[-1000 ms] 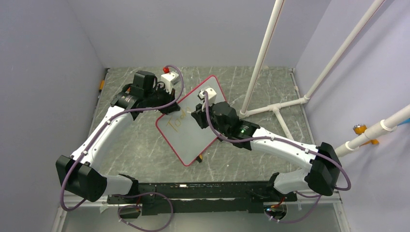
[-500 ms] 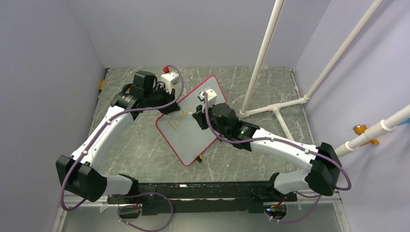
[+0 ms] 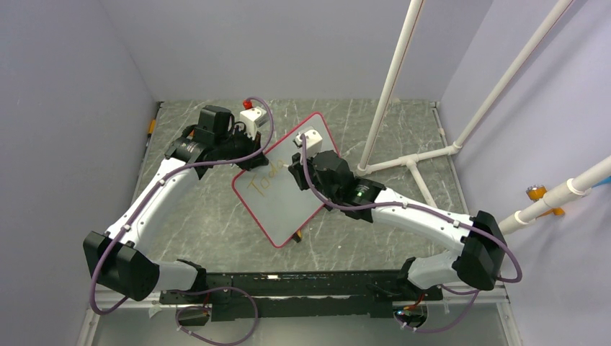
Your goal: Write a sentence on the whiteboard
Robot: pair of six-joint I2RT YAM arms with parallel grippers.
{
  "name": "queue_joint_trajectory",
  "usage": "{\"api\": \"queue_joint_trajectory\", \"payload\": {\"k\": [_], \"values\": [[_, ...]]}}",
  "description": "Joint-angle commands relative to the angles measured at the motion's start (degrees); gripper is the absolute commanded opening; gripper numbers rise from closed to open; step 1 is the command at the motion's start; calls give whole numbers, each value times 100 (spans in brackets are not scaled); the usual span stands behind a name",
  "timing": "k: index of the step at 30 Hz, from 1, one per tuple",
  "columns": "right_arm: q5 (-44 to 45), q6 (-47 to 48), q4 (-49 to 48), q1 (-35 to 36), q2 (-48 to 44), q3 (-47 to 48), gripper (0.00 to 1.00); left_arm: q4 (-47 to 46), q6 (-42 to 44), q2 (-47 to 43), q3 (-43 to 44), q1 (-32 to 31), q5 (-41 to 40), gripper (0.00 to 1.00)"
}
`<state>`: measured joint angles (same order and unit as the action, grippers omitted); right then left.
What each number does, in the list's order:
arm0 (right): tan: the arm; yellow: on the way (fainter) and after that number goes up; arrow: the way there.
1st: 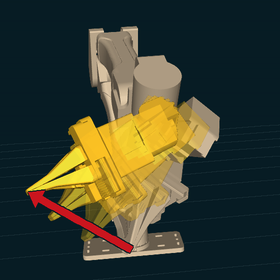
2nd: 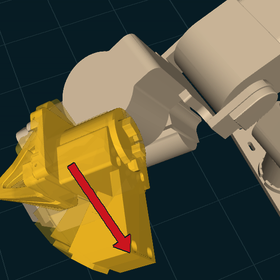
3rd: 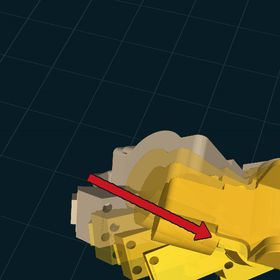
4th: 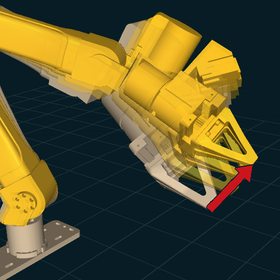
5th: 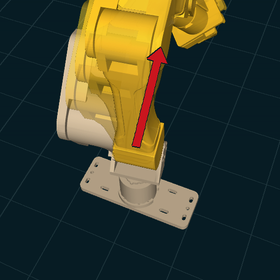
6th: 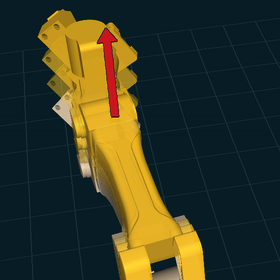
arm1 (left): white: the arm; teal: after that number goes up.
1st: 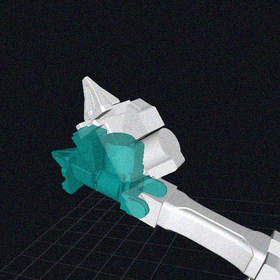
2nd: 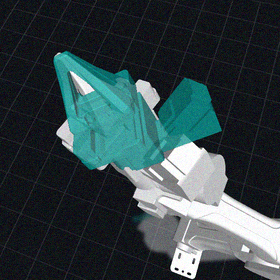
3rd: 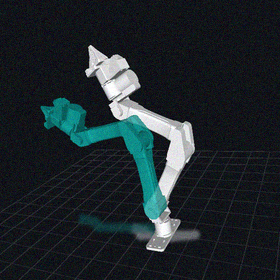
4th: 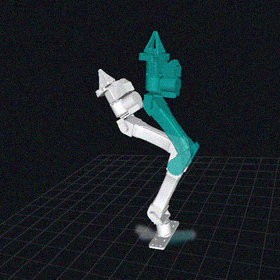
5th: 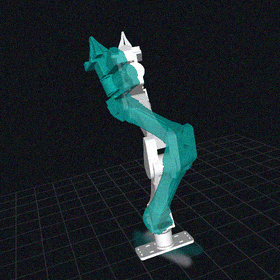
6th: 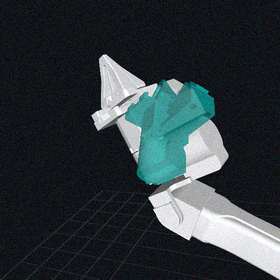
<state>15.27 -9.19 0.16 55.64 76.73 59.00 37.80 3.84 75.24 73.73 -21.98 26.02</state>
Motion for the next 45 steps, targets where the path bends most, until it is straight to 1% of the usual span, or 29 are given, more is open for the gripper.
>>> {"api": "queue_joint_trajectory", "payload": {"k": [1,11,19,29,37,39,45], "values": [[130,93,-135,-25,185,378,0,261,741,36,-42,-34,-589,0],[28,46,-157,-27,270,493,0,248,738,17,-46,-35,-582,0],[-114,-114,-177,-29,173,146,0,250,733,6,-60,-34,-597,0],[-20,-160,-112,-22,-25,-204,0,246,733,-18,-63,-35,-594,0],[179,-73,-43,-27,-107,-93,0,247,733,-22,-69,-35,-605,0],[259,-59,117,-28,-184,-57,0,237,733,-20,-65,-35,-607,0],[292,-36,202,-31,-458,90,0,257,736,10,-56,-32,-608,0]]}}
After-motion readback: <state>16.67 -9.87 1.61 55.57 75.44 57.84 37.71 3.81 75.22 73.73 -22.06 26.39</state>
